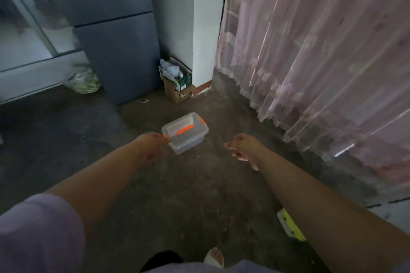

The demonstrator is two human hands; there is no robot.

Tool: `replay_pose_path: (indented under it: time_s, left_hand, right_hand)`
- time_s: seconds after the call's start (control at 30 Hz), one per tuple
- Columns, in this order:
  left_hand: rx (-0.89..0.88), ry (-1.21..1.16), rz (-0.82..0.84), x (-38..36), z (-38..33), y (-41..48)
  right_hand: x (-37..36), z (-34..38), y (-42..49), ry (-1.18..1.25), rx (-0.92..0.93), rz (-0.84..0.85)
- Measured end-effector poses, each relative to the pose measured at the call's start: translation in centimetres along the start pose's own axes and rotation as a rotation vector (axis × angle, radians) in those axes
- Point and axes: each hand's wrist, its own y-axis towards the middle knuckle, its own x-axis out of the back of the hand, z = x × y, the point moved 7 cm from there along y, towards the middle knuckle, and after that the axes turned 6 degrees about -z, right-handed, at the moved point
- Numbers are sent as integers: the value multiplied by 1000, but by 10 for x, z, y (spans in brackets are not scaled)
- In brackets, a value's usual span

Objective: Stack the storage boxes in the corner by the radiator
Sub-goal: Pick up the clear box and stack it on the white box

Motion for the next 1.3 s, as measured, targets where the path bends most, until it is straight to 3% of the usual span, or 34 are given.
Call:
replay_pose_path:
  time_s: [0.27,0.77,1.07,1.3]
  left_hand:
    - [104,-22,-42,-22,-40,93]
    - [248,-117,-104,-24,-159,331]
    - [411,-287,-327,-27,-143,409]
    - [589,-431,-451,-61,-96,463]
  right_hand:
    - [-4,66,139,-177,68,125]
    - [-27,196,415,-342,115,151]
    - [-78,226,551,-432,104,362]
    - [-129,197,639,-534,69,457]
